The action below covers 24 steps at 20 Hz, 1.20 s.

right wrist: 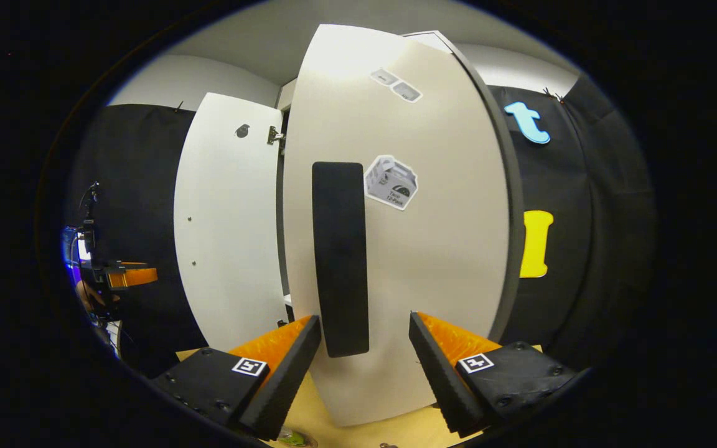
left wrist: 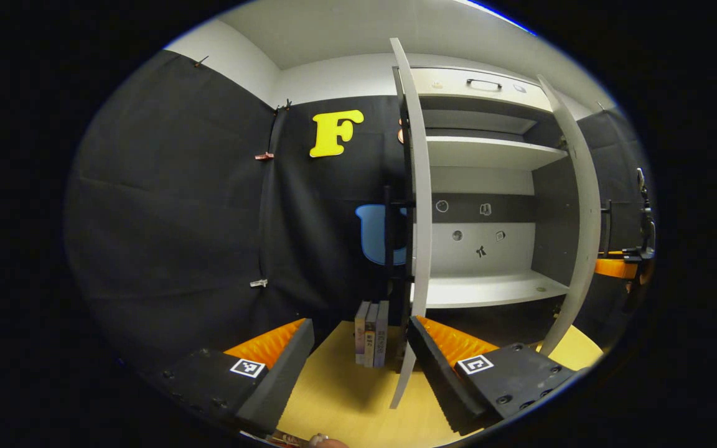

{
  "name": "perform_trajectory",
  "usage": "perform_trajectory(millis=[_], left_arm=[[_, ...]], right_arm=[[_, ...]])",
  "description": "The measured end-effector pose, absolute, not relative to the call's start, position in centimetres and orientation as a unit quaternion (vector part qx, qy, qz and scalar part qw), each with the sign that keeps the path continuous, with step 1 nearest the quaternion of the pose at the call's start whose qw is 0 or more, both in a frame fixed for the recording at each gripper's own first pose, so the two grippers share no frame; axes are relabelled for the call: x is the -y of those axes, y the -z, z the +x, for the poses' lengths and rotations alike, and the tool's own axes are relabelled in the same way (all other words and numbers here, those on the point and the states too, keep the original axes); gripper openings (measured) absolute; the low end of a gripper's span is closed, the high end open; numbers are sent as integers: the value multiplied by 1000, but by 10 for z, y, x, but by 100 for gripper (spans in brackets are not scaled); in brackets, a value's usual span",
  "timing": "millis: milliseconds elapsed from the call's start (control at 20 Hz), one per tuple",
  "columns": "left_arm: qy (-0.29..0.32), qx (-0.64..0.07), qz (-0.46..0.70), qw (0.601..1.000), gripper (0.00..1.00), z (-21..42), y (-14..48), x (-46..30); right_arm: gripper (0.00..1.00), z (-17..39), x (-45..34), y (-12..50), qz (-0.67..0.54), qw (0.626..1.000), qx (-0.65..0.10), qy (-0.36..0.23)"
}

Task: Grasp the bottle in the cabinet with the left hand and place it on the coaster, then close the right door with the right hand and the left door with the left hand.

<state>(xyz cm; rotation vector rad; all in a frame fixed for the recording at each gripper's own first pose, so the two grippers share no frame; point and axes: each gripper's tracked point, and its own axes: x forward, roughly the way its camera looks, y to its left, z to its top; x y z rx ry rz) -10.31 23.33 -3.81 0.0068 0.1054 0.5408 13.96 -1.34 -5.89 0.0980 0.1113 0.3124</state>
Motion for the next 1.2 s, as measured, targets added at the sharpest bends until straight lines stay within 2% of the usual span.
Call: perform_trajectory(millis=[300, 900, 950, 1050, 1100, 1200], left_arm=[[-251, -33, -4, 968, 96, -90, 21, -255], [-170, -12, -35, 985, 99, -34, 17, -251], [-161, -14, -35, 986, 93, -33, 17, -250], [-150, -19, -22, 988, 94, -30, 15, -244], [-146, -21, -11, 989, 90, -28, 14, -241], [-136, -22, 1, 990, 94, -25, 14, -233]], right_arm=[[96, 151, -3, 56, 63, 983, -53, -163], [96, 107, 44, 60, 74, 993, -61, -75], [96, 105, 45, 60, 77, 993, -60, -72], [96, 103, 49, 60, 82, 993, -60, -66], [96, 103, 50, 61, 82, 993, -61, -63], [96, 104, 52, 60, 83, 993, -60, -62]])
